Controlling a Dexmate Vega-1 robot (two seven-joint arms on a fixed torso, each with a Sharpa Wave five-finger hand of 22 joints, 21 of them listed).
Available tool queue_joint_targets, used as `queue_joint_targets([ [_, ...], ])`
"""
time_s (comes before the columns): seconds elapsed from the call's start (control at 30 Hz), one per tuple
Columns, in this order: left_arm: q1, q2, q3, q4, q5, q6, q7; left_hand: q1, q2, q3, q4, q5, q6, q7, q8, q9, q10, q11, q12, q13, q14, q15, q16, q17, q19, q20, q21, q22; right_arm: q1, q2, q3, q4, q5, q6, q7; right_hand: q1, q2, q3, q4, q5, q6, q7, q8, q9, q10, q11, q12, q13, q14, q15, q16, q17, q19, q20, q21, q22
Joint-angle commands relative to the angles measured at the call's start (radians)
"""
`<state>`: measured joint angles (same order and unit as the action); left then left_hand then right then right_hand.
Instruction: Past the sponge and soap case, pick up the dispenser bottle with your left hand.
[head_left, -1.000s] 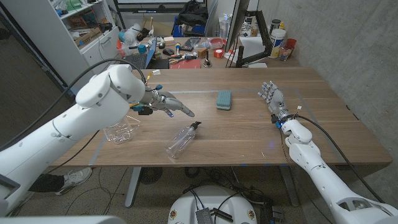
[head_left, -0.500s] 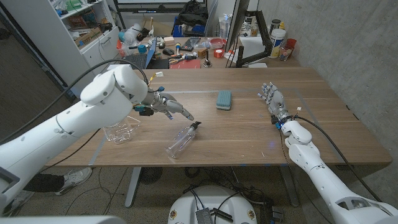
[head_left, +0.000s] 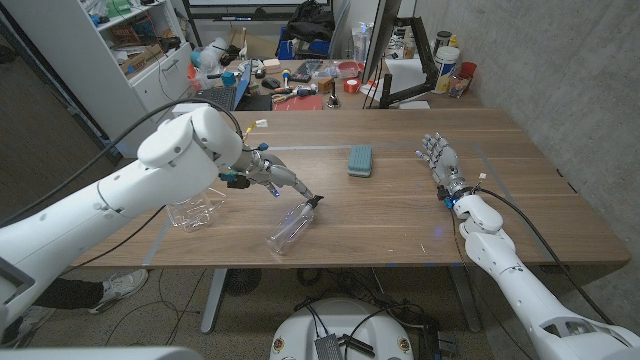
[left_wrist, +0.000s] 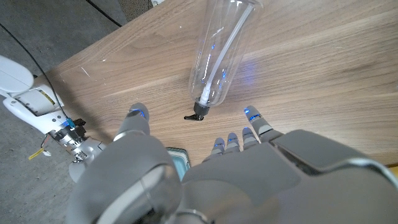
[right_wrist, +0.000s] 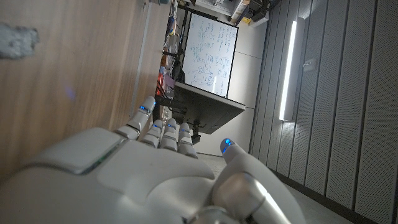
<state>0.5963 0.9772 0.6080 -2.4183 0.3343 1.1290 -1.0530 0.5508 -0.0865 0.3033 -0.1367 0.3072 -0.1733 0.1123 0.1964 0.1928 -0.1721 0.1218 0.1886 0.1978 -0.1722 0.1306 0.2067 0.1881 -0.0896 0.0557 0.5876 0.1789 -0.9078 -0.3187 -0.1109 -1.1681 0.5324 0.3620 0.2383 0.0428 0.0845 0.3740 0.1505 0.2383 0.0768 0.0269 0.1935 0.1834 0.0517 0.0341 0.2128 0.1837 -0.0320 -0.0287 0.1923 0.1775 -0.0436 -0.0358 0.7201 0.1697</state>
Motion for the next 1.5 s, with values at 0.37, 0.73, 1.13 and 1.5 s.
queue_joint_targets([
  [0.37,-0.089,0.013,0.128,0.008,0.008,0.048,-0.025,0.027,0.010,0.000,-0.005,0.005,-0.181,0.095,0.004,0.004,-0.096,0.015,0.005,0.003,-0.083,0.014,0.003,0.005,-0.007,0.010,-0.012,0.006,0.002,0.000,0.010,0.027,0.014,0.012,0.021,0.002,0.066,0.001,0.005,0.004,0.008,0.000,0.000,0.005,0.007,-0.005,-0.001,0.003,0.008,-0.020,-0.001,0.003,0.003,-0.112,-0.008,0.003],
  [0.73,-0.103,0.018,0.146,0.023,-0.006,0.045,-0.027,0.042,0.017,0.001,-0.005,0.005,-0.170,0.094,0.008,0.005,-0.105,0.021,0.004,0.003,-0.088,0.017,0.002,0.006,-0.011,0.012,-0.018,0.006,0.010,0.006,0.007,0.042,0.012,0.014,0.020,0.001,0.066,0.001,0.006,0.004,0.007,-0.001,-0.001,0.005,0.007,-0.003,-0.001,0.003,0.008,-0.020,-0.002,0.002,0.005,-0.113,-0.011,0.003],
  [1.13,-0.108,0.031,0.155,0.034,-0.022,0.043,-0.032,0.060,0.023,0.001,-0.006,0.005,-0.170,0.096,0.007,0.005,-0.106,0.029,0.005,0.003,-0.090,0.025,0.003,0.006,-0.011,0.020,-0.023,0.006,0.022,0.016,0.002,0.061,0.010,0.015,0.017,0.000,0.066,0.001,0.007,0.005,0.006,-0.001,-0.001,0.005,0.007,-0.004,-0.002,0.003,0.009,-0.022,-0.002,0.002,0.007,-0.113,-0.016,0.003],
  [1.5,-0.115,0.047,0.176,0.029,-0.018,0.049,-0.029,0.075,0.029,0.003,-0.007,0.005,-0.171,0.096,0.006,0.006,-0.110,0.032,0.005,0.004,-0.092,0.030,0.004,0.006,-0.010,0.023,-0.027,0.006,0.031,0.023,-0.001,0.075,0.008,0.022,0.019,0.000,0.067,0.002,0.008,0.005,0.007,-0.001,-0.001,0.005,0.009,-0.005,-0.001,0.003,0.011,-0.021,-0.002,0.002,0.009,-0.112,-0.020,0.003],
])
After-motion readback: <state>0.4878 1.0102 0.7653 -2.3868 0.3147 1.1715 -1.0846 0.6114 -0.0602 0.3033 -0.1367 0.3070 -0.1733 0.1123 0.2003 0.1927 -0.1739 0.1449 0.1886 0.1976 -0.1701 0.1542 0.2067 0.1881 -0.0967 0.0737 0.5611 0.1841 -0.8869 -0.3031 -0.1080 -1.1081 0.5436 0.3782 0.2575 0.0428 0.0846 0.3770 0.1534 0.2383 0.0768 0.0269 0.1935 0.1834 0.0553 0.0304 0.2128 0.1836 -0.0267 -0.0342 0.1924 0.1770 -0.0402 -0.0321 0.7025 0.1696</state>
